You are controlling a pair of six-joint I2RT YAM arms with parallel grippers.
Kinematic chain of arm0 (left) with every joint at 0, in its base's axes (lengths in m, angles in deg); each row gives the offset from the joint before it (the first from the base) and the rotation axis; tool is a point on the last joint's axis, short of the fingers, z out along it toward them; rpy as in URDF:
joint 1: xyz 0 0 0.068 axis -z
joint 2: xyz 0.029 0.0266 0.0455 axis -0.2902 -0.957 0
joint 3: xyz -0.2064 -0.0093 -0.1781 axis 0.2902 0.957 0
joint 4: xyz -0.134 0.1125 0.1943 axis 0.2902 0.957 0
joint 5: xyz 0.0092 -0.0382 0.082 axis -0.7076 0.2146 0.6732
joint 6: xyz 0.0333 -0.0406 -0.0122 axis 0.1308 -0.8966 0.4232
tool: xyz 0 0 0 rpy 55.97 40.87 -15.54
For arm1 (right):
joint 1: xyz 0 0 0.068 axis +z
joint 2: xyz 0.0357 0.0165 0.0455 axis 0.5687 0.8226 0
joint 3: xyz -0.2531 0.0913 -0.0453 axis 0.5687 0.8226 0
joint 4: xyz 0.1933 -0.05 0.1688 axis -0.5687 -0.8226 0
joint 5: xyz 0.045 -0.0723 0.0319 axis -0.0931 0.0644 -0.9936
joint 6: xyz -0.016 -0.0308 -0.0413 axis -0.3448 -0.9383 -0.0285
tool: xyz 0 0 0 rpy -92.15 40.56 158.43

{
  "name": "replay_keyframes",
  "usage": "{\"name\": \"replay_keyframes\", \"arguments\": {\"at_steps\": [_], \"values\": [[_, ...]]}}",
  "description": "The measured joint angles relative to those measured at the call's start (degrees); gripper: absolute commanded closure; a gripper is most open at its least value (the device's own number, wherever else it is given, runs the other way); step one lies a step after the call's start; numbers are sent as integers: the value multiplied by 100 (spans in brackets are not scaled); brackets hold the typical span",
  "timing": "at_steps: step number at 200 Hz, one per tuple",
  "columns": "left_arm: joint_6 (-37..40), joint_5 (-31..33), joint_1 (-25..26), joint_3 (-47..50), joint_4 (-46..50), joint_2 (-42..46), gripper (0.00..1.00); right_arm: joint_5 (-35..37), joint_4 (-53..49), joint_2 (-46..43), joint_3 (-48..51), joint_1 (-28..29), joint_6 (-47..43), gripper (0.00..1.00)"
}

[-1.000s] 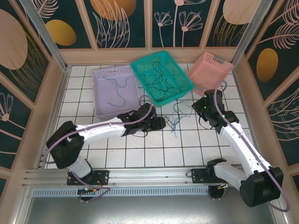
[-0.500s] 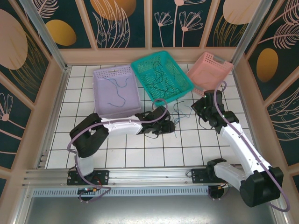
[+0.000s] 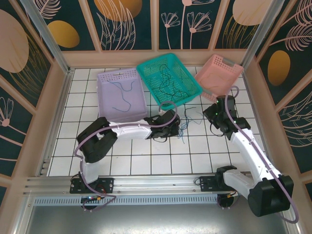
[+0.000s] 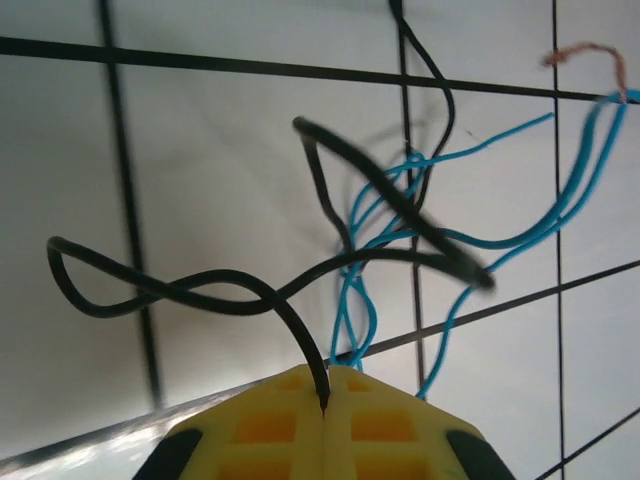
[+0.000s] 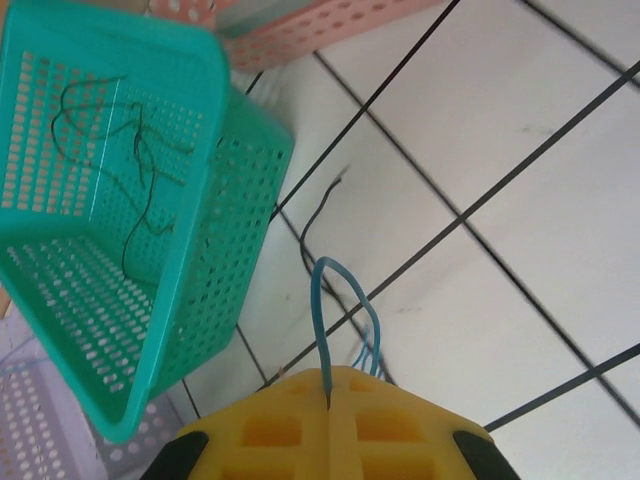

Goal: Untangle the cables

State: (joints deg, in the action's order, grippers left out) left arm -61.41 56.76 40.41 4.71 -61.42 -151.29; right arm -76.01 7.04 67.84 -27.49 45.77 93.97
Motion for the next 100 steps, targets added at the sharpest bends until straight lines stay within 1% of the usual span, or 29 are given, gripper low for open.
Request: {"name": "replay_keyframes", "arguments": {"at_steps": [33, 53, 78, 100], "values": [[0, 313, -70, 542, 240, 1058, 100, -85, 0, -15, 33, -800, -291, 100], [-44, 433, -140, 885, 297, 1810, 100, -98, 7, 22, 33, -1180, -424, 100], [-138, 549, -186, 1386, 426, 2573, 100, -101, 46, 205, 26, -1515, -538, 100], [-197, 636, -188, 1711, 625, 2966, 100, -98, 68, 411, -13, -1711, -584, 100]]}}
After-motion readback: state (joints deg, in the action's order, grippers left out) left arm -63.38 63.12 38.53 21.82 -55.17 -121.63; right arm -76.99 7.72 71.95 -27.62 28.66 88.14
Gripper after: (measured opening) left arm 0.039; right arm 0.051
